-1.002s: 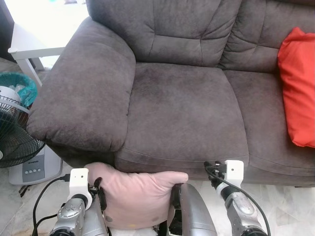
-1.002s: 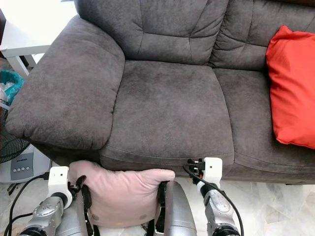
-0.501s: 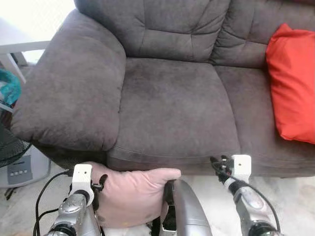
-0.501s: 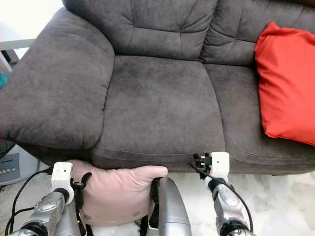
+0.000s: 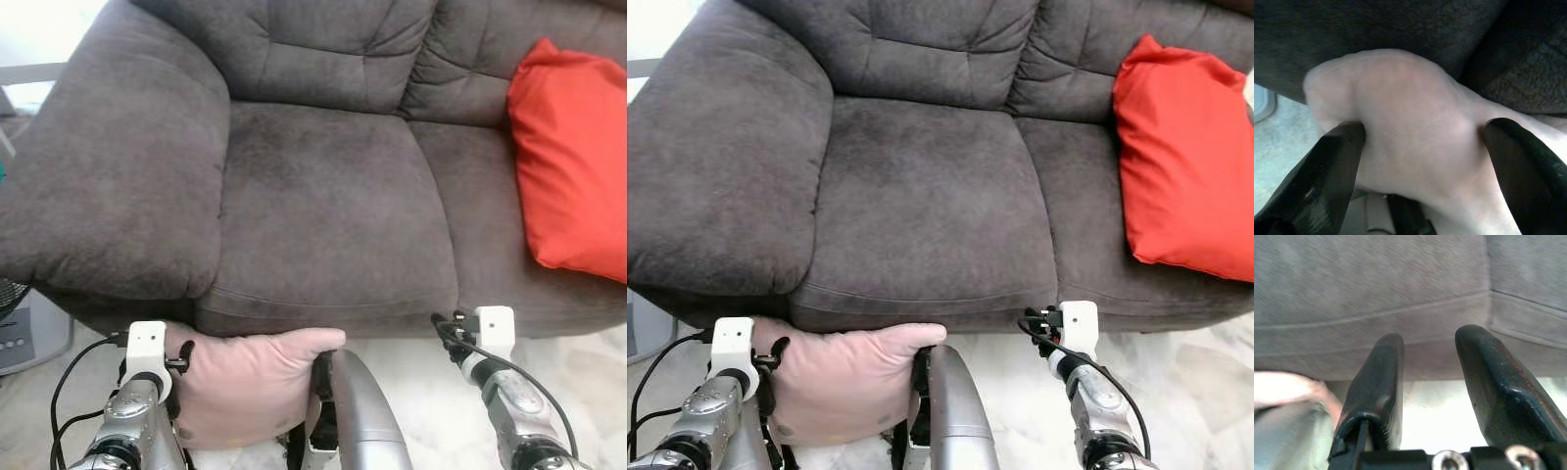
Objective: Move the pillow to the sofa from floor
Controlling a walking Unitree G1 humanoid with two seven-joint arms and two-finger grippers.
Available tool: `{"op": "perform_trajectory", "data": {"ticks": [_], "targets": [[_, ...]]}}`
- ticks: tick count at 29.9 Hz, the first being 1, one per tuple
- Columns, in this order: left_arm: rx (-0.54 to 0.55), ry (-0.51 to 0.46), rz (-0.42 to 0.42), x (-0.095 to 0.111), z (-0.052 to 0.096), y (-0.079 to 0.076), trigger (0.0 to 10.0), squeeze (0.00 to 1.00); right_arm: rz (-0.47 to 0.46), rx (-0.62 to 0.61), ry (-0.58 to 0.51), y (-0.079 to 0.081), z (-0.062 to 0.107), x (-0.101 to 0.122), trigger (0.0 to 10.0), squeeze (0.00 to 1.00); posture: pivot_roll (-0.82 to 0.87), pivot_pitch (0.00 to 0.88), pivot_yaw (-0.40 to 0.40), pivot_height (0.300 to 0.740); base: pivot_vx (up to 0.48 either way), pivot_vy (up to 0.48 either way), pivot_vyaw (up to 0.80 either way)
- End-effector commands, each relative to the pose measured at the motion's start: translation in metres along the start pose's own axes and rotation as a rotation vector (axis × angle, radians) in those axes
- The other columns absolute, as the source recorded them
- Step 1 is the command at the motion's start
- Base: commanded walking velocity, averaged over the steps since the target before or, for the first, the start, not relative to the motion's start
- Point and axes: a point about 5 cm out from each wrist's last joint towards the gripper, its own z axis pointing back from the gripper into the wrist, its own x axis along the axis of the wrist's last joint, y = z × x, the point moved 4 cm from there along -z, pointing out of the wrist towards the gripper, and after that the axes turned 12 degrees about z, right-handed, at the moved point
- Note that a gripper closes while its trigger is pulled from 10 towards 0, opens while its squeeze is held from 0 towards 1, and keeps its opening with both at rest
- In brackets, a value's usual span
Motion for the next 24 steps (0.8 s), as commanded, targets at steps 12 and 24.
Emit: {"op": "perform_trajectory", "data": {"ticks": [12,24], "targets": [[0.038,0.096,0.015,-0.0271,0.0066,0.0005,0.0,0.0,0.006,-0.011,0.067,-0.0077,0.0149,-0.0223,10.0,0.0,-0.08,0.248,-0.336,0.531,0.0,0.0,0.0],[0.053,0.111,-0.001,-0.0321,0.0086,0.0028,0.0,0.0,0.0,-0.018,0.082,-0.0115,0.0087,-0.016,10.0,0.0,-0.07,0.245,-0.331,0.531,0.0,0.0,0.0]]}}
